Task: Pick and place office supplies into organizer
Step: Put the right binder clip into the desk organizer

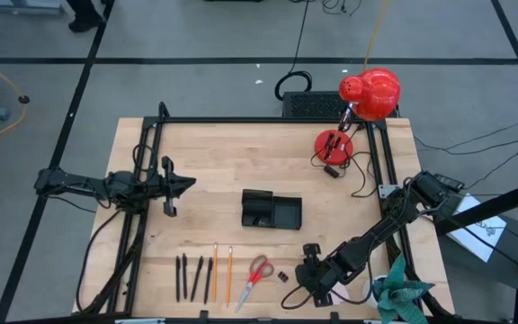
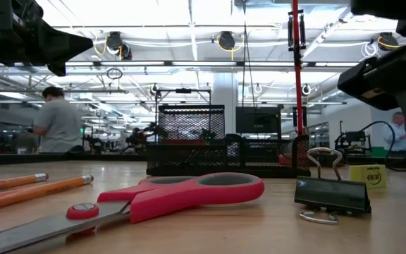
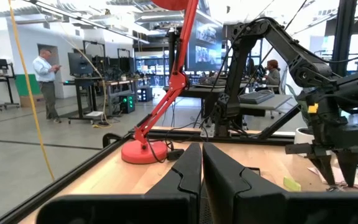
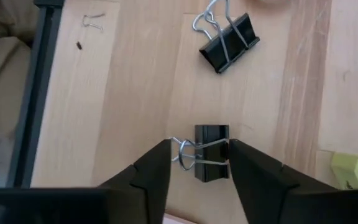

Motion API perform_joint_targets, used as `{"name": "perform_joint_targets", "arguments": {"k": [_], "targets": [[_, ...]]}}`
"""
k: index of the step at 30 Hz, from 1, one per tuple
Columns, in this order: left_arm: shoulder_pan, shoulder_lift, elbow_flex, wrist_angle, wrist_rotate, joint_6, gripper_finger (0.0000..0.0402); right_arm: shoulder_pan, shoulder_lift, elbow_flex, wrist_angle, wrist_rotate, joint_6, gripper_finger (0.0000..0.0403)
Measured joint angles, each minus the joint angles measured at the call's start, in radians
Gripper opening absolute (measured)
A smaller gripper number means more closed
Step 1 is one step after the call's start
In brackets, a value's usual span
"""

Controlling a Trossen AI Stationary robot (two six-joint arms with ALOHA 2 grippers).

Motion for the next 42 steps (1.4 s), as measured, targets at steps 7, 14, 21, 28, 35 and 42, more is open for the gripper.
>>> {"name": "perform_joint_targets", "arguments": {"k": [7, 14, 21, 28, 35, 42], "targets": [[0.0, 0.0, 0.0, -0.001, 0.0, 0.0, 0.0024, 0.0, 0.007, 0.0, 0.008, -0.004, -0.002, 0.0079], [0.0, 0.0, 0.0, 0.0, 0.0, 0.0, 0.0024, -0.001, 0.005, 0.002, 0.013, -0.004, -0.035, 0.0006], [0.0, 0.0, 0.0, 0.0, 0.0, 0.0, 0.0024, -0.011, -0.001, 0.002, 0.008, -0.003, -0.062, 0.0003], [0.0, 0.0, 0.0, 0.0, 0.0, 0.0, 0.0024, -0.018, -0.035, 0.0, 0.007, 0.062, -0.099, 0.0002], [0.0, 0.0, 0.0, 0.0, 0.0, 0.0, 0.0024, -0.035, -0.155, 0.0, 0.036, 0.278, -0.216, 0.0001], [0.0, 0.0, 0.0, 0.001, 0.0, 0.0, 0.0024, -0.14, -0.144, 0.0, 0.193, 0.39, -0.395, 0.0001]]}}
